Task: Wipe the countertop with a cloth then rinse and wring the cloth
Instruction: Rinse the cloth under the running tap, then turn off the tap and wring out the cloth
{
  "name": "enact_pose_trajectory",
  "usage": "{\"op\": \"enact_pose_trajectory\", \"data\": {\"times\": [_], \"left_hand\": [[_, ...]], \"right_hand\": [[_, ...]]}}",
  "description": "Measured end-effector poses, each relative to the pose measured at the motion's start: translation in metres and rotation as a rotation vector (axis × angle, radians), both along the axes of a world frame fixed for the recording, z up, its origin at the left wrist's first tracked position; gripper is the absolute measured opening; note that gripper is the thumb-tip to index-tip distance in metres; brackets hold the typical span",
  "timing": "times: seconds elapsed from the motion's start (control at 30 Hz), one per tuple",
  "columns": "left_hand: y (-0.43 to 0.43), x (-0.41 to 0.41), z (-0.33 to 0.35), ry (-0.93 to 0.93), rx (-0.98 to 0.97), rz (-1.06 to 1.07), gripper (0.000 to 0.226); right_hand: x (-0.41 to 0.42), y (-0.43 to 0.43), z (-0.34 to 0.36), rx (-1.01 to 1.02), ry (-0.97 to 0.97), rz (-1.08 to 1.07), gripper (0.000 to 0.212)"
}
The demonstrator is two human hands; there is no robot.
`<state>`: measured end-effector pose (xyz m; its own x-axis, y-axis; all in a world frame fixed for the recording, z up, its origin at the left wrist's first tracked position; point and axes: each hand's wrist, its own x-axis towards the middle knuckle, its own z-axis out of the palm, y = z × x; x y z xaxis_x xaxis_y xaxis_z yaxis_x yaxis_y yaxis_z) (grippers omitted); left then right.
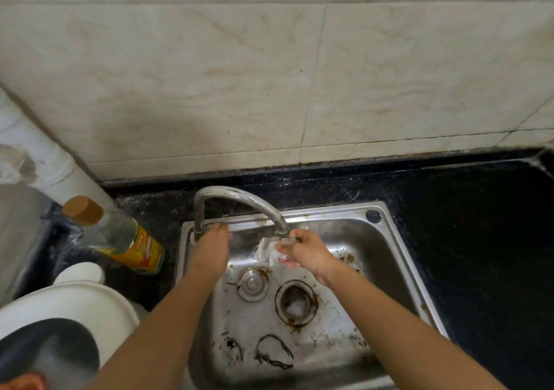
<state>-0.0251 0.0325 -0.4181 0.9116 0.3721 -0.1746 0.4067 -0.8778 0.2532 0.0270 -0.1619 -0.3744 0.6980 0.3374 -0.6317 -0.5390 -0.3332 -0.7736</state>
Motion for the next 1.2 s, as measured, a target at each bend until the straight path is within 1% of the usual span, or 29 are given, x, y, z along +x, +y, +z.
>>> {"op": "enact_pose_trajectory", "data": {"times": [0.07, 0.13, 0.17, 0.27, 0.33, 0.4, 0.43, 0.47, 0.53, 0.57, 0.63, 0.7, 0.73, 0.77, 0.8, 0.87, 0.93, 1.0, 1.03, 1.13, 1.2], "left_hand": [[0.006, 0.008, 0.001, 0.006, 0.018, 0.004, 0.024], [0.007, 0.018, 0.005, -0.008, -0.032, 0.082, 0.018], [0.006, 0.024, 0.008, -0.018, -0.076, 0.154, 0.016], [0.003, 0.035, 0.015, -0.042, -0.192, 0.346, 0.027], [-0.003, 0.029, 0.015, -0.047, -0.267, 0.401, 0.038], [-0.015, 0.017, 0.010, -0.008, -0.350, 0.430, 0.047], [-0.023, 0.010, 0.007, 0.022, -0.437, 0.432, 0.047], [-0.033, 0.002, 0.006, 0.052, -0.594, 0.449, 0.044], [-0.057, -0.012, 0.011, 0.153, -1.086, 0.546, 0.038], [-0.068, -0.020, 0.017, 0.218, -1.282, 0.567, 0.041], [-0.084, -0.031, 0.027, 0.308, -1.544, 0.512, 0.053], [-0.093, -0.038, 0.037, 0.365, -1.832, 0.393, 0.061], [-0.095, -0.041, 0.042, 0.391, -1.944, 0.341, 0.066], [-0.096, -0.043, 0.048, 0.419, -2.017, 0.282, 0.071], [-0.098, -0.044, 0.052, 0.461, -2.039, 0.210, 0.074], [-0.101, -0.047, 0.065, 0.514, -1.950, 0.056, 0.070], [-0.101, -0.051, 0.077, 0.502, -1.818, -0.021, 0.055], [-0.102, -0.053, 0.089, 0.470, -1.785, -0.017, 0.040], [-0.102, -0.054, 0.096, 0.464, -1.795, -0.005, 0.033], [-0.104, -0.050, 0.110, 0.461, -1.791, 0.011, 0.018], [-0.108, -0.048, 0.119, 0.475, -1.753, -0.026, 0.014]], "right_hand": [[0.001, -0.003, 0.003, -0.014, -0.003, 0.003, 0.011], [0.001, -0.006, 0.005, -0.029, -0.012, 0.009, 0.015], [0.001, -0.008, 0.007, -0.033, -0.017, 0.011, 0.020], [0.000, -0.018, 0.014, -0.049, -0.051, 0.042, 0.032], [0.003, -0.028, 0.019, -0.092, -0.115, 0.115, 0.032], [0.007, -0.039, 0.026, -0.116, -0.183, 0.209, 0.031], [0.009, -0.044, 0.030, -0.114, -0.208, 0.261, 0.030], [0.010, -0.049, 0.035, -0.108, -0.231, 0.319, 0.029], [0.013, -0.056, 0.045, -0.108, -0.279, 0.445, 0.028], [0.014, -0.058, 0.052, -0.111, -0.298, 0.508, 0.029], [0.015, -0.060, 0.064, -0.102, -0.317, 0.642, 0.030], [0.015, -0.061, 0.076, -0.091, -0.314, 0.774, 0.032], [0.015, -0.061, 0.082, -0.086, -0.312, 0.825, 0.032], [0.014, -0.062, 0.087, -0.079, -0.313, 0.855, 0.033], [0.015, -0.063, 0.092, -0.068, -0.320, 0.863, 0.034], [0.015, -0.066, 0.102, -0.042, -0.350, 0.862, 0.036], [0.015, -0.069, 0.114, -0.040, -0.391, 0.878, 0.041], [0.012, -0.072, 0.125, -0.053, -0.468, 0.925, 0.051], [0.009, -0.073, 0.129, -0.080, -0.549, 0.967, 0.056], [-0.001, -0.076, 0.121, -0.248, -0.951, 1.145, 0.064], [-0.004, -0.076, 0.107, -0.322, -1.193, 1.177, 0.059]]}}
